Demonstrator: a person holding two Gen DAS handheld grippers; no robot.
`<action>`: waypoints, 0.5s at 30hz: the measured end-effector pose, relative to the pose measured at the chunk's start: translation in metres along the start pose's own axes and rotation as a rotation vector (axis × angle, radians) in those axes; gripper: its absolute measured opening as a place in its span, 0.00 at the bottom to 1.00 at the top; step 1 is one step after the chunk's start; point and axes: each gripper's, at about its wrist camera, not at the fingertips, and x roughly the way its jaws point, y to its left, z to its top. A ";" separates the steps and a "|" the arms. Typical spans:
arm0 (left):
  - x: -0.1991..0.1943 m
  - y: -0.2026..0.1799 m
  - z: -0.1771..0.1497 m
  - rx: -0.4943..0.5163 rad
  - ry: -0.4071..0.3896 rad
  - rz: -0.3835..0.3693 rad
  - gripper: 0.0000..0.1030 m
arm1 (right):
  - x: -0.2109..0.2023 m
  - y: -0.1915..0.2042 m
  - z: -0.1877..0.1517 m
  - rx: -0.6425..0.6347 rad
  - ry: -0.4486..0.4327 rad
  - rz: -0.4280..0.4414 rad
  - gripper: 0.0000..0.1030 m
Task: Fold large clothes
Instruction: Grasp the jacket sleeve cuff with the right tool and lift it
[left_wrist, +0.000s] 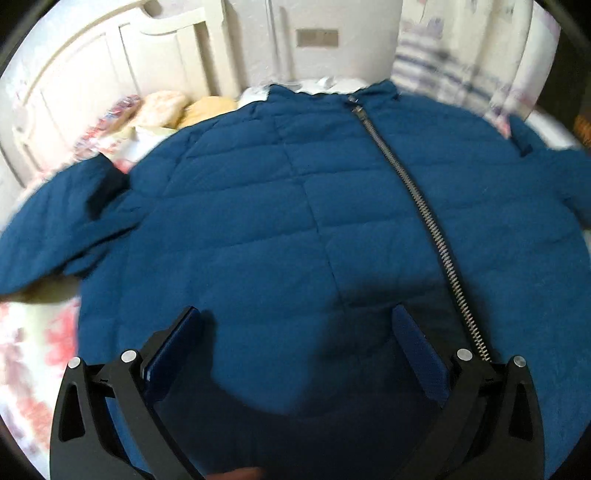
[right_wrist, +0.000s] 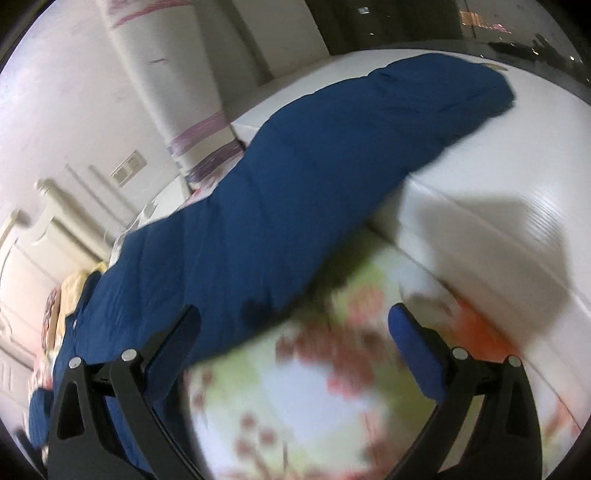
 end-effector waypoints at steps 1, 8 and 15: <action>-0.001 0.006 -0.001 -0.021 -0.019 -0.029 0.96 | 0.008 0.003 0.005 0.000 -0.009 -0.011 0.98; -0.002 0.000 -0.005 -0.006 -0.025 -0.019 0.96 | -0.012 0.068 0.013 -0.163 -0.215 -0.056 0.13; -0.001 0.001 -0.003 -0.009 -0.026 -0.023 0.96 | -0.042 0.236 -0.090 -0.720 -0.210 0.199 0.10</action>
